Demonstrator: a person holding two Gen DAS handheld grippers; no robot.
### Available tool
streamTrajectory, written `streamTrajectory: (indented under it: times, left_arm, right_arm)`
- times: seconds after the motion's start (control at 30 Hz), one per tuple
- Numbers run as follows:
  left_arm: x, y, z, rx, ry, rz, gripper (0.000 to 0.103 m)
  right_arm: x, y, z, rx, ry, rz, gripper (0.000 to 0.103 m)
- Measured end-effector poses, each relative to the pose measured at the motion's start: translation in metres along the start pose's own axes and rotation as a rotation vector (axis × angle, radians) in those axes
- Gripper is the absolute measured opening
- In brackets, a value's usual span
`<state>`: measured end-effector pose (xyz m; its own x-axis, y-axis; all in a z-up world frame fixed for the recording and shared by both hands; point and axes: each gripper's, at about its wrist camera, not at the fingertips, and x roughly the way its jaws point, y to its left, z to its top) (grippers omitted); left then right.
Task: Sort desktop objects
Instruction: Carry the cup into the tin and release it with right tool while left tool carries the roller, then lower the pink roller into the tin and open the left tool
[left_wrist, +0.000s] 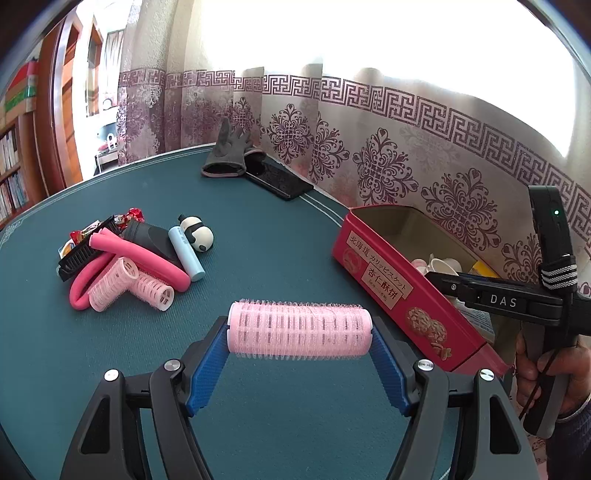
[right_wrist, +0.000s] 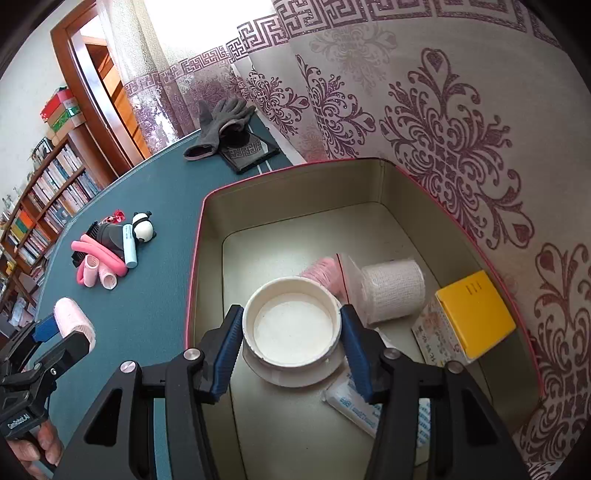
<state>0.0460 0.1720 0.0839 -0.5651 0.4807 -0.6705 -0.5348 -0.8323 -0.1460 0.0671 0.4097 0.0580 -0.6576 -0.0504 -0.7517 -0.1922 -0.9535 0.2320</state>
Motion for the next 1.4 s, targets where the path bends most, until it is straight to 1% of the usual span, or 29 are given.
streamTrajectory:
  times: [0.17,0.33,0.47,0.6,0.77,0.87,0.93,0.97,1.0,1.13,1.27,1.4]
  left_arm:
    - [0.000,-0.003,0.002,0.005,-0.002,-0.002,0.075]
    - [0.002,-0.018,0.004,0.035,0.004,-0.025,0.075]
    - [0.004,-0.035,0.009,0.063,0.005,-0.060,0.075]
    - [0.005,-0.058,0.015,0.101,-0.001,-0.097,0.075]
    - [0.007,-0.095,0.019,0.168,-0.005,-0.162,0.075]
    - [0.011,-0.118,0.019,0.210,-0.001,-0.198,0.075]
    - [0.017,-0.132,0.019,0.234,0.006,-0.213,0.075]
    - [0.020,-0.138,0.018,0.241,0.008,-0.210,0.075]
    - [0.023,-0.143,0.017,0.249,0.014,-0.216,0.075]
    - [0.033,-0.151,0.013,0.252,0.050,-0.264,0.074]
    - [0.038,-0.156,0.009,0.272,0.076,-0.269,0.077]
    - [0.036,-0.155,0.008,0.268,0.073,-0.274,0.081]
  right_arm:
    - [-0.011,0.007,-0.005,-0.031,-0.071,-0.028,0.057]
    - [-0.031,0.003,-0.012,-0.040,-0.158,-0.060,0.057]
    - [-0.047,0.000,-0.021,-0.067,-0.219,-0.114,0.057]
    - [-0.058,-0.008,-0.030,-0.071,-0.264,-0.174,0.063]
    - [-0.070,-0.030,-0.031,0.008,-0.289,-0.155,0.063]
    - [-0.076,-0.036,-0.030,0.027,-0.305,-0.147,0.063]
    - [-0.078,-0.038,-0.031,0.032,-0.315,-0.146,0.063]
    - [-0.079,-0.039,-0.031,0.035,-0.318,-0.145,0.062]
    - [-0.080,-0.041,-0.031,0.044,-0.321,-0.164,0.062]
    - [-0.082,-0.053,-0.031,0.082,-0.324,-0.157,0.062]
    - [-0.085,-0.058,-0.031,0.088,-0.332,-0.157,0.062]
    - [-0.084,-0.057,-0.030,0.084,-0.331,-0.157,0.062]
